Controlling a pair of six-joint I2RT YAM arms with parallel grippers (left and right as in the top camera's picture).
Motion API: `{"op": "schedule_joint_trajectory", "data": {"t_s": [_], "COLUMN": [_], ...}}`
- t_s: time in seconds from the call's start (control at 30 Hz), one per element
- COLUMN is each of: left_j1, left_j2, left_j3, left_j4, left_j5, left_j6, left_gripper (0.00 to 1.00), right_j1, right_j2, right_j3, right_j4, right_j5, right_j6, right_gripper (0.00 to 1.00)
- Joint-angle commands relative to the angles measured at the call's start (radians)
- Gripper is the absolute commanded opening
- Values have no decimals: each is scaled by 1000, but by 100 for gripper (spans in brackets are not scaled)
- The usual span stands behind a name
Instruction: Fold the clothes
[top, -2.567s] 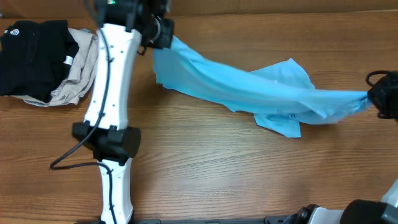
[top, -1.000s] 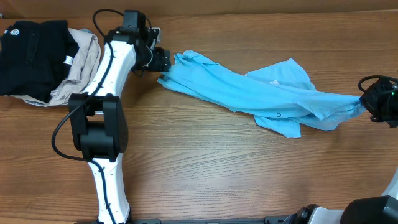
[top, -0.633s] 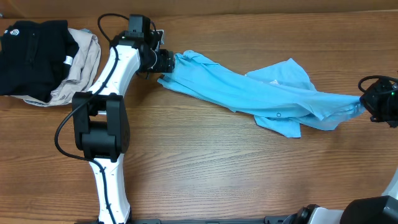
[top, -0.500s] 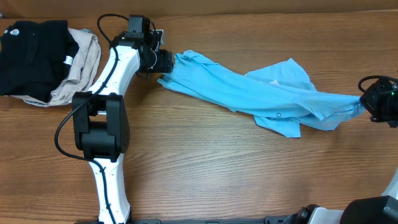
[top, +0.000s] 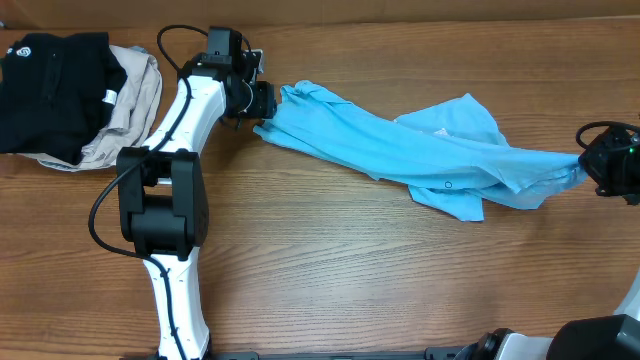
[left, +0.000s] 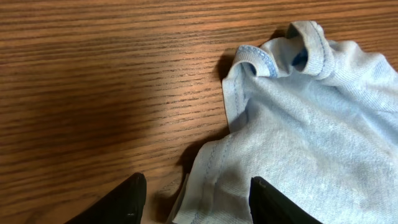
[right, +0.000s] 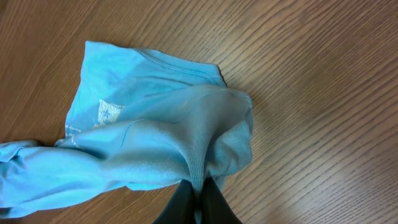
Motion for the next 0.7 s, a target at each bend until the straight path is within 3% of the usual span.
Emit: {"op": "schedule_joint_trajectory", "data": {"t_s": [0.0,0.07,0.23,0.43,0.5,0.67], "left_j1": [-14,-14,-14,-20,-26,-27], "left_j2": [26,26,26,26,26,26], "left_j3": [-11,-11,-11,-11,-11,-11], "left_j4": [5,6,8,8,8,0], "left_j5": [10,9,10,12,12,12], "left_j6": [-17,-17,-17,-17,-17,-17], "left_gripper": [55,53,38,29,19,10], "right_j1": [-8,-8,-8,-8,-8,-8], "right_j2": [-8,-8,-8,-8,-8,-8], "right_j3": [-2,-2,-2,-2,-2,-2], "right_j4": [6,6,6,6,6,6], "right_j5": [11,11,11,11,11,11], "right_j6": [-7,-7,-7,-7,-7,-7], "right_gripper": [5,5,5,5,5,5]}}
